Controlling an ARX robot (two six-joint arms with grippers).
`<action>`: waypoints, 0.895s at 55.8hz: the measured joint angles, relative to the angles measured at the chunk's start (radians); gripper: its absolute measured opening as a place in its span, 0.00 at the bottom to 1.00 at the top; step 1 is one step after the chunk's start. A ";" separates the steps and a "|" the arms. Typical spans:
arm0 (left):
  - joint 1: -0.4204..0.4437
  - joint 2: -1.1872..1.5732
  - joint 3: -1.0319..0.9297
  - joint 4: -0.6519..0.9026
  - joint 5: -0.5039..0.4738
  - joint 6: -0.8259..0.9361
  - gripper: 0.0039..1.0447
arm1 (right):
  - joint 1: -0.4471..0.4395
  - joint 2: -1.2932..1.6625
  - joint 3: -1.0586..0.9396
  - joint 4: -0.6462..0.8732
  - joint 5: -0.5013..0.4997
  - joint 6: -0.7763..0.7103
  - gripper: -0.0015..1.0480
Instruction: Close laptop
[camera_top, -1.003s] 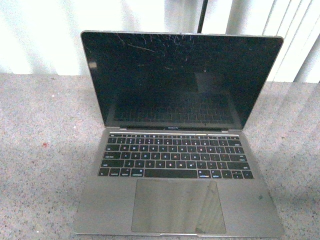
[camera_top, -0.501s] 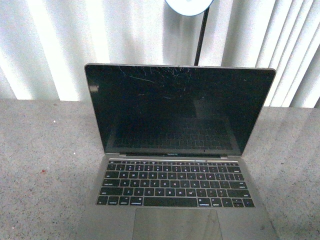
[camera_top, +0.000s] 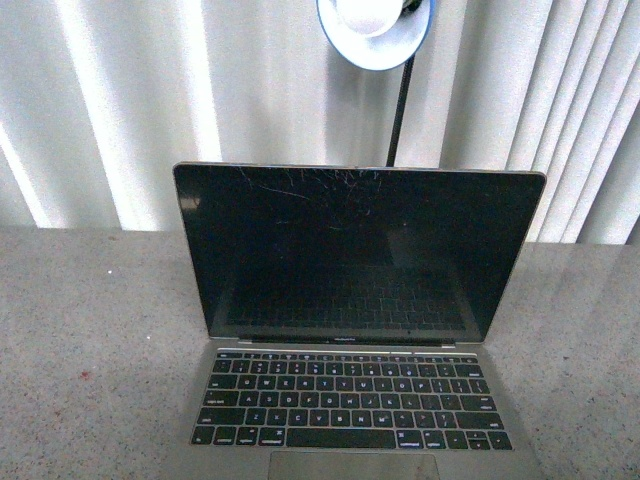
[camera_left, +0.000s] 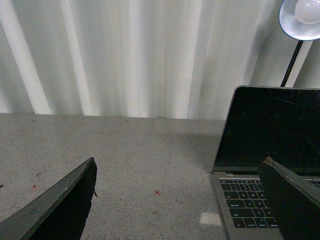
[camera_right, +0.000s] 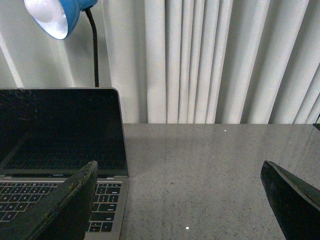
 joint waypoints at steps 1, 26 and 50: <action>-0.004 0.038 0.018 -0.031 0.010 -0.040 0.94 | -0.018 0.023 0.022 -0.052 -0.051 0.021 0.93; -0.137 1.002 0.468 0.438 0.087 0.266 0.94 | -0.262 1.002 0.467 0.165 -0.575 -0.318 0.93; -0.255 1.477 0.962 0.359 -0.056 0.461 0.94 | -0.029 1.387 0.907 0.127 -0.400 -0.506 0.93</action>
